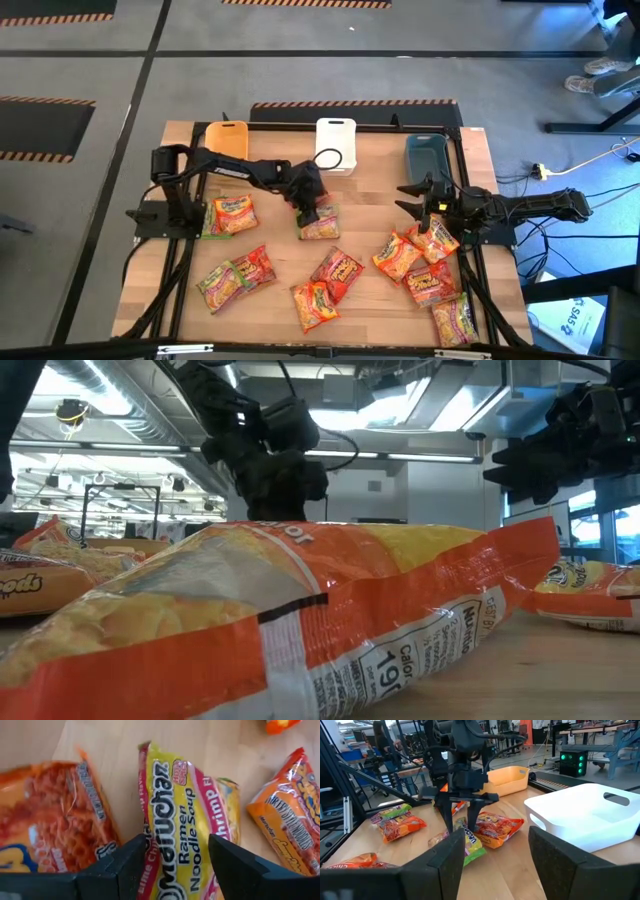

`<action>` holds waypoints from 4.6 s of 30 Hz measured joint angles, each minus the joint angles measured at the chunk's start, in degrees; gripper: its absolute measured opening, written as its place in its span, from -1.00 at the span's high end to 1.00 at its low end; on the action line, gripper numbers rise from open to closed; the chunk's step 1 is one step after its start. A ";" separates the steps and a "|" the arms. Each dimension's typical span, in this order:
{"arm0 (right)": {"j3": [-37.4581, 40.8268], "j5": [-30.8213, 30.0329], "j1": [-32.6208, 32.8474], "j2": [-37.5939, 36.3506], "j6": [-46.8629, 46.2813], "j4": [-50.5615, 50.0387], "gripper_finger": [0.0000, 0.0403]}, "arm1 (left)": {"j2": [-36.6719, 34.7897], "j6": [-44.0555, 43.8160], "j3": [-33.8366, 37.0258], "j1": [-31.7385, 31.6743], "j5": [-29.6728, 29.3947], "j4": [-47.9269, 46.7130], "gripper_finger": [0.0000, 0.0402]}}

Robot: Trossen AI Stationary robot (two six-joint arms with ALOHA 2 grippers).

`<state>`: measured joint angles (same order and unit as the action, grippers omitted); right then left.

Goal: Sort Maruchan noodles
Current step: Put the green noodle pack into the white bin

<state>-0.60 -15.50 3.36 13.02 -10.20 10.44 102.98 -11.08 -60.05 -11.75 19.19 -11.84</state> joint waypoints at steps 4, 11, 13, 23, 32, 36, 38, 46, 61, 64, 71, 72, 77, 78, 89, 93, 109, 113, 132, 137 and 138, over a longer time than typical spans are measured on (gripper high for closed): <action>0.00 0.05 0.00 0.00 0.00 0.08 -0.01 | -0.07 2.09 0.00 0.65 1.28 0.47 0.13; 0.01 0.38 0.00 0.00 0.00 0.04 -0.01 | -0.07 7.00 0.00 1.09 1.77 -0.15 0.62; 0.02 -0.03 0.00 0.00 -0.08 0.04 -0.01 | -0.07 8.13 0.00 1.53 1.18 -0.14 0.81; 0.11 -0.53 -0.02 1.06 -4.84 2.13 -0.01 | -2.07 12.78 0.00 4.94 -11.09 0.61 0.99; -0.64 5.63 0.00 15.54 -8.76 16.82 -0.02 | -9.06 13.72 -0.02 8.62 -20.49 1.23 1.00; -1.86 4.57 -0.02 23.93 -10.23 20.22 -0.11 | -10.39 15.22 -0.02 9.94 -23.51 1.95 1.00; -3.32 4.56 -0.02 28.20 -9.65 20.60 -0.21 | -10.64 15.83 -0.02 10.43 -24.47 2.77 1.00; -9.75 6.23 -0.02 47.68 -4.41 21.79 -0.48 | -10.56 17.78 -0.02 11.04 -24.83 5.76 1.00; -18.16 10.68 -1.29 78.34 -2.89 49.69 -0.49 | -10.56 19.23 -0.02 11.42 -25.12 12.94 1.00; -22.78 12.14 -1.14 83.22 -2.70 49.40 -0.49 | -10.56 19.23 -0.02 11.42 -25.09 13.86 1.00; -27.42 12.76 -1.14 86.58 0.45 49.13 -0.11 | -10.56 19.23 -0.02 11.42 -25.10 14.17 1.00; -27.41 12.27 -1.14 86.58 1.01 49.07 -0.02 | -10.56 19.20 -0.02 11.42 -25.06 14.21 1.00; -27.36 12.06 -1.16 86.60 2.99 48.67 0.40 | -10.56 17.19 -0.02 11.42 -24.36 14.14 0.96; -27.36 12.03 -1.16 86.58 3.08 48.69 0.45 | -10.56 16.82 -0.02 11.41 -24.14 14.21 0.93; -27.44 9.63 -1.16 83.00 7.21 42.46 0.48 | -16.51 12.72 -0.09 10.50 -18.43 8.94 0.38; -27.41 10.67 -1.14 81.70 9.01 41.56 0.51 | -19.82 12.58 -0.09 10.75 -20.04 9.64 0.36; -28.74 16.48 -0.78 81.64 10.42 39.68 0.51 | -20.41 3.51 -0.07 10.17 -21.08 11.56 -0.02; -28.72 15.16 0.46 81.68 10.47 38.14 0.52 | -20.41 3.40 -0.07 10.82 -23.22 11.84 -0.19; -33.46 15.09 -3.25 81.68 16.21 33.45 0.50 | -18.41 8.75 -7.58 1.40 -7.66 -4.37 -0.21; -38.79 16.03 -8.46 81.68 17.38 24.41 0.50 | -13.57 15.03 -15.95 -0.13 -5.78 -15.62 -0.21; -39.37 16.74 -9.19 81.68 17.65 23.41 0.49 | -12.93 16.13 -16.94 -0.12 -6.75 -17.79 -0.21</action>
<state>-39.97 1.24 -5.83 94.70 7.45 33.85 90.04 5.04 -77.00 -11.88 12.44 -29.63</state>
